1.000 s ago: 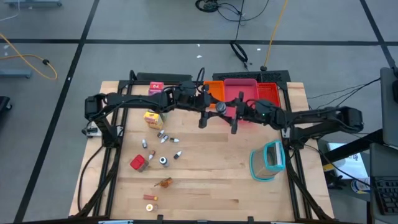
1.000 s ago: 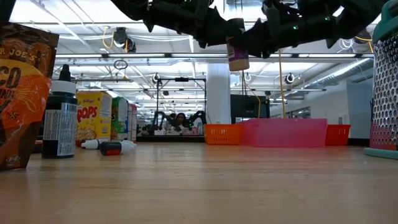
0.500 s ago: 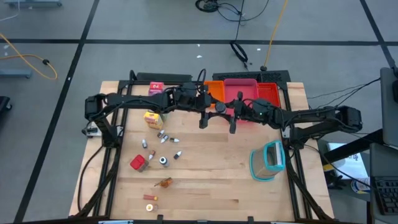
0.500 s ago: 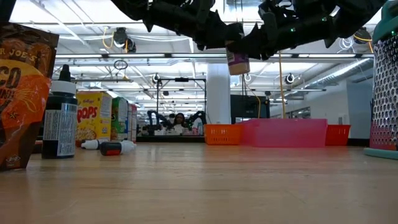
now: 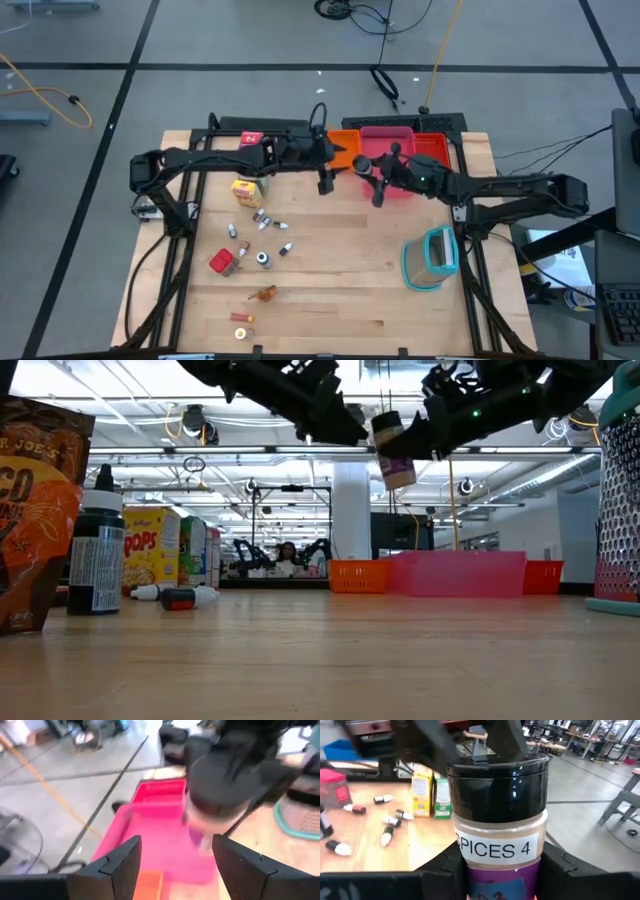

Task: Pick & Place Kitchen Items
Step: Put the purple spice bottle into the red bin

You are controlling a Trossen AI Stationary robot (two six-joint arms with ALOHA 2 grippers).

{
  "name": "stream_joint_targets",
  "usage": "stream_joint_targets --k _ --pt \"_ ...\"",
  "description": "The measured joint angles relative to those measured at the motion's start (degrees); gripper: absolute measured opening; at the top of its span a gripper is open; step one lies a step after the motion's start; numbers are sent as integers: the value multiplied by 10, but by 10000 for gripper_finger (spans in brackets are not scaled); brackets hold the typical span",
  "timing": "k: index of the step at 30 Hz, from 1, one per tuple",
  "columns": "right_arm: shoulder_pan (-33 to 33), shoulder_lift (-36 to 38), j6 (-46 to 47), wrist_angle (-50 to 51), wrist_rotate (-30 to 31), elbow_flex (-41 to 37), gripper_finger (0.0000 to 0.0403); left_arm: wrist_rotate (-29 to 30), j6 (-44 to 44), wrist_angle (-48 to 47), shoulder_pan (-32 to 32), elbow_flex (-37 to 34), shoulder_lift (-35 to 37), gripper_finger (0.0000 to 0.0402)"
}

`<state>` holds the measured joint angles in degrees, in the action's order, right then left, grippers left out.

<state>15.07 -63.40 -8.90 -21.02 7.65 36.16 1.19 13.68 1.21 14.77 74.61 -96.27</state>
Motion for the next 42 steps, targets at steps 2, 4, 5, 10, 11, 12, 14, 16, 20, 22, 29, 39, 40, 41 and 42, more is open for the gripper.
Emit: stream_joint_targets --k 2,4,5,10,11,12,14,16,20,22,29,39,40,41,42 --pt "9 23 -4 17 13 -4 148 0 -15 -30 5 -1 5 246" --pt "20 50 -7 26 20 -15 148 -1 -21 -43 9 -1 5 247" --pt "27 64 -7 31 20 -23 148 -1 -21 -56 9 -1 5 247" --pt "73 131 7 35 52 -78 148 12 -22 -86 11 -1 4 247" --pt "83 143 10 35 62 -90 148 15 -22 -89 11 -1 4 248" --pt "94 153 13 37 65 -101 148 18 -22 -91 11 -1 4 248" --pt "118 168 24 33 60 -122 148 19 -23 -90 11 -1 4 248" --pt "145 180 33 31 61 -141 148 19 -23 -82 11 -1 4 248" --pt "197 189 39 22 69 -167 148 19 -23 -84 11 -1 4 248" --pt "220 189 43 20 75 -174 148 19 -23 -87 11 -1 4 248" --pt "298 189 52 10 75 -202 148 18 -23 -93 10 -1 4 248" --pt "375 186 85 -155 59 -286 148 18 -23 -92 10 -1 4 248" --pt "374 184 85 -165 57 -287 147 18 -23 -92 10 -1 4 248" --pt "373 182 85 -169 56 -287 148 18 -23 -92 10 -1 4 248" --pt "374 178 84 -171 59 -287 148 18 -23 -92 10 -1 4 248"
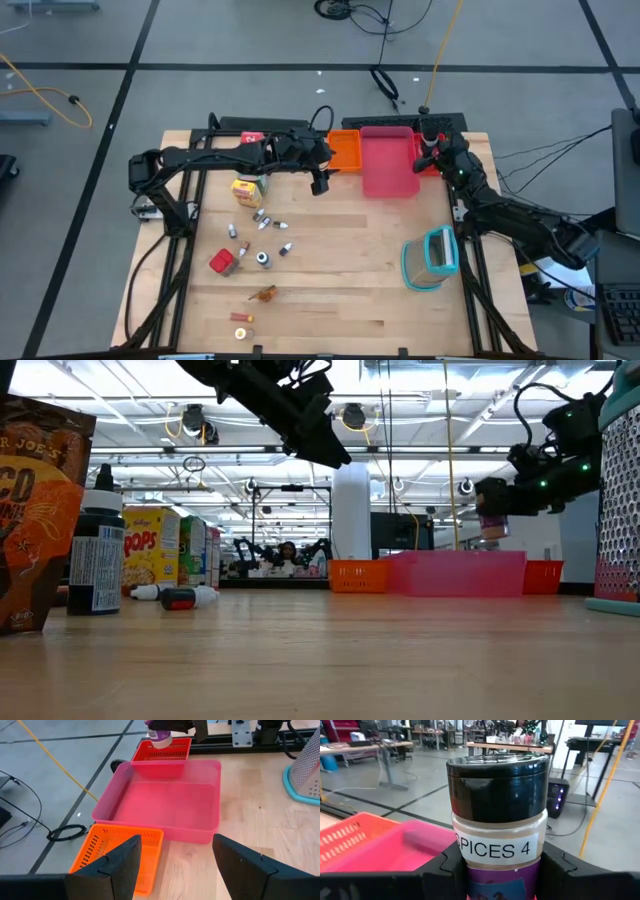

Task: Pick & Place Kitchen Items
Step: Put the purple spice bottle into the red bin

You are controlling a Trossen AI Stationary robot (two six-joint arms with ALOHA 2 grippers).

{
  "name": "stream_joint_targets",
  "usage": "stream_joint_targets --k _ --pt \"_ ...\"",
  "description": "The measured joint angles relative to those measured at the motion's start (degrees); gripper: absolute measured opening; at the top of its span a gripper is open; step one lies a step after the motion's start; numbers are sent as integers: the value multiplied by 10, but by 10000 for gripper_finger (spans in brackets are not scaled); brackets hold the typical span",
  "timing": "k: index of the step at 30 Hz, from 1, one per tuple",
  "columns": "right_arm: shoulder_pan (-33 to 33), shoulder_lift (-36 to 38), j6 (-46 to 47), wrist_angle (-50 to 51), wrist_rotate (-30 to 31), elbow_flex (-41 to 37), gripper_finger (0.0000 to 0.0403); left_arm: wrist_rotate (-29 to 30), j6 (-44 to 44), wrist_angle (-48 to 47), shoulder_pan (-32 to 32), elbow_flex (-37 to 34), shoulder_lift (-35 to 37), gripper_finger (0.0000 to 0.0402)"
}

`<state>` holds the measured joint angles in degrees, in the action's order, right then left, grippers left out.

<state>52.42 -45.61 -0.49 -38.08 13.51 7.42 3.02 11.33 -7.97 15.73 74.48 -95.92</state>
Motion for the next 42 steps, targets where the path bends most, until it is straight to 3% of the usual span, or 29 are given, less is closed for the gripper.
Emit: stream_joint_targets --k 11,15,20,27,42 --pt "-1 -85 31 -72 29 0 148 -1 4 1 0 0 0 248" --pt "-23 -133 47 -107 88 12 147 -1 4 1 0 0 0 248" --pt "-52 -200 49 -103 204 40 147 -1 4 1 0 0 -1 248" --pt "-56 -291 33 -169 273 61 147 -1 5 -1 0 0 -1 248" --pt "-54 -391 62 -255 300 61 147 -1 4 -4 0 0 -1 248"
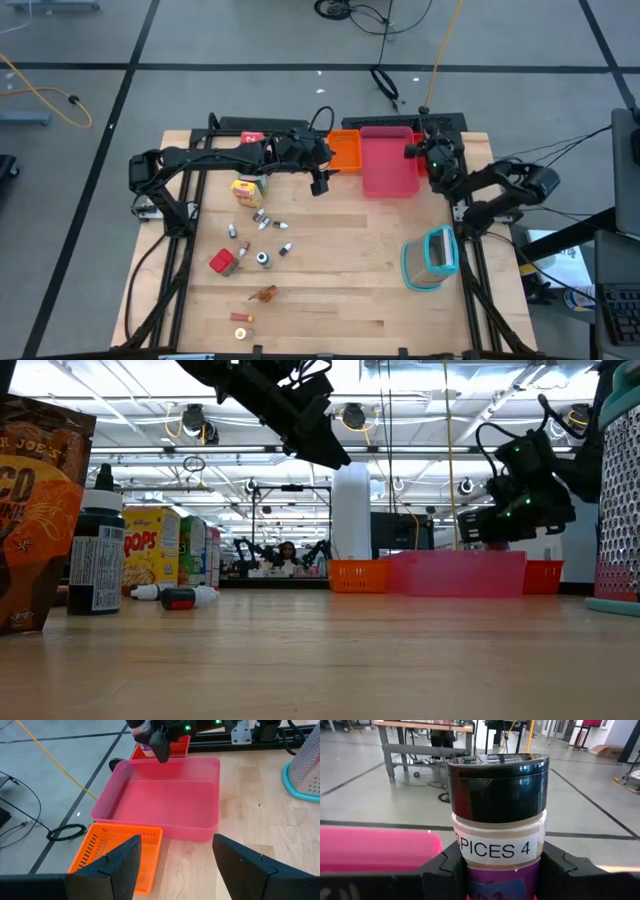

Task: Pick & Place Kitchen Items
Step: Put the purple spice bottle into the red bin, then put the yellow cereal box into the pink bin

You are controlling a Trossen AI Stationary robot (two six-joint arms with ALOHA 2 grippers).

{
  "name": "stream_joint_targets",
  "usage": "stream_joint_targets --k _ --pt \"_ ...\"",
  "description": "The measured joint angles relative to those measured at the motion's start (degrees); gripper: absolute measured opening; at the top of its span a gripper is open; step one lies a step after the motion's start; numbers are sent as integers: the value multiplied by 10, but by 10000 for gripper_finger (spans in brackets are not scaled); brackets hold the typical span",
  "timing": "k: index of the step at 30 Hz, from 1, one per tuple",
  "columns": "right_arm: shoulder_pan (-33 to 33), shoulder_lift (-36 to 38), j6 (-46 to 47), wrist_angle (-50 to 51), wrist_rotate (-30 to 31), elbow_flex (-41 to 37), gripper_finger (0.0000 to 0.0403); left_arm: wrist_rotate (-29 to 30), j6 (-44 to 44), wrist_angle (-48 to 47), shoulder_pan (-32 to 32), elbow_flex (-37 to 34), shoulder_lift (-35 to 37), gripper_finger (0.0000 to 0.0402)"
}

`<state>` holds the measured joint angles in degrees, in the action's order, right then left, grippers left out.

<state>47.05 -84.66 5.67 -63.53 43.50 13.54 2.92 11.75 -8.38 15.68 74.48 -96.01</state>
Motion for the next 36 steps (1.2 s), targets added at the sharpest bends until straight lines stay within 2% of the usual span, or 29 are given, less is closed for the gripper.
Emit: stream_joint_targets --k 2,8,12,23,36 --pt "2 -9 9 -14 0 0 150 0 0 0 0 0 0 248" --pt "6 -24 33 -23 -2 7 224 0 0 -1 0 0 0 248" --pt "6 -24 26 -16 -2 12 250 0 0 -6 0 0 0 248" --pt "6 -24 20 -16 -3 13 247 0 0 -6 0 0 0 248" --pt "10 -24 -31 -52 13 14 234 0 -4 -6 0 0 0 248"
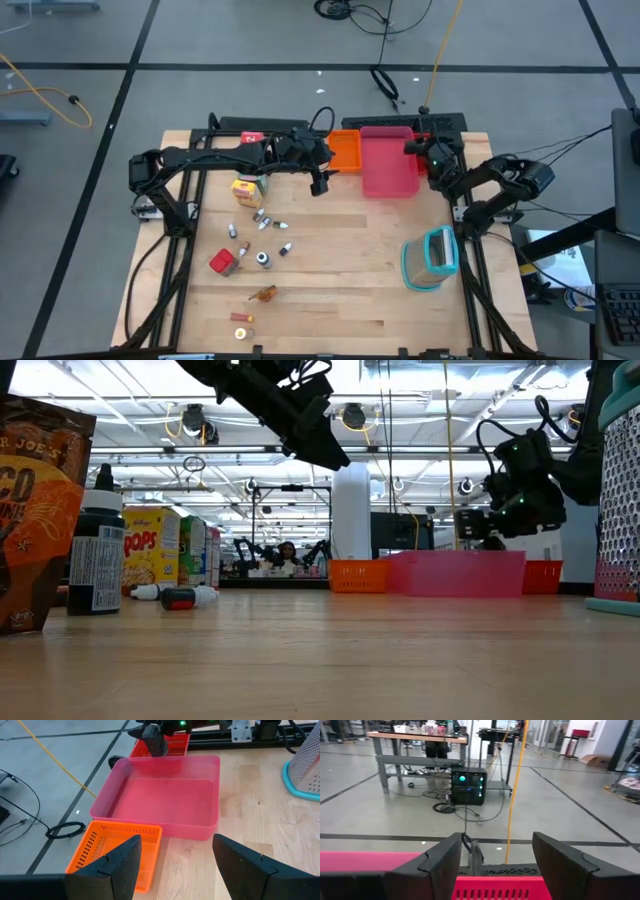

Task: Pick & Place Kitchen Items
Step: Put the yellow cereal box into the pink bin

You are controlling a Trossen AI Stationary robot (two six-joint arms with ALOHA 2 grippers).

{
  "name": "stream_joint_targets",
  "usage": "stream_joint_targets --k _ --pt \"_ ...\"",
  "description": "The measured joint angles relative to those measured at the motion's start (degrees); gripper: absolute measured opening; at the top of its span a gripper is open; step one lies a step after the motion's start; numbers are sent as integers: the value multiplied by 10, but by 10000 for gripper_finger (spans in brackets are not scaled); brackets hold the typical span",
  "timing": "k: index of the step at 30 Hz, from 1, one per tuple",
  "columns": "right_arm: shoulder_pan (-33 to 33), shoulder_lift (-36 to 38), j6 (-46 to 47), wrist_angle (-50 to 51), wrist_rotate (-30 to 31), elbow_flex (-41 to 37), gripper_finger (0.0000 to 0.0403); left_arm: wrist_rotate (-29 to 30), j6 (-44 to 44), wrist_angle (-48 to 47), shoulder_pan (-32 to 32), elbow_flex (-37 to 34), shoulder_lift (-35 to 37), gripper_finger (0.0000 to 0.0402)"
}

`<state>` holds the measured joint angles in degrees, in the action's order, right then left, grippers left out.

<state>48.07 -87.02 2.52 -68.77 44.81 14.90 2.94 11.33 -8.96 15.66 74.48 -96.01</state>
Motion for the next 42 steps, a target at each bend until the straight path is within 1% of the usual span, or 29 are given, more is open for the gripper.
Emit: stream_joint_targets --k 5,9,13,18,22,26,31,33,37,42 --pt "-6 8 -23 -20 0 0 222 0 0 0 0 0 0 248" --pt "-26 33 -39 -26 -1 1 215 1 0 -1 0 0 0 248" --pt "-61 69 -69 -25 0 1 216 5 0 -10 1 0 0 248" --pt "-121 127 -81 5 -8 1 215 32 -3 -42 0 0 20 248" --pt "-171 174 -78 46 -46 1 212 33 -11 -82 -1 0 51 248" --pt "-215 216 -78 83 -76 0 212 32 -22 -145 -8 0 91 248" --pt "-264 253 -77 111 -78 0 212 31 -47 -247 -22 0 141 248" --pt "-281 265 -76 117 -97 0 212 32 -57 -279 -30 -2 155 248" --pt "-310 280 -60 121 -136 0 212 29 -93 -321 -50 -32 193 248" --pt "-337 285 -67 124 -135 0 212 26 -158 -350 -90 -80 240 248"
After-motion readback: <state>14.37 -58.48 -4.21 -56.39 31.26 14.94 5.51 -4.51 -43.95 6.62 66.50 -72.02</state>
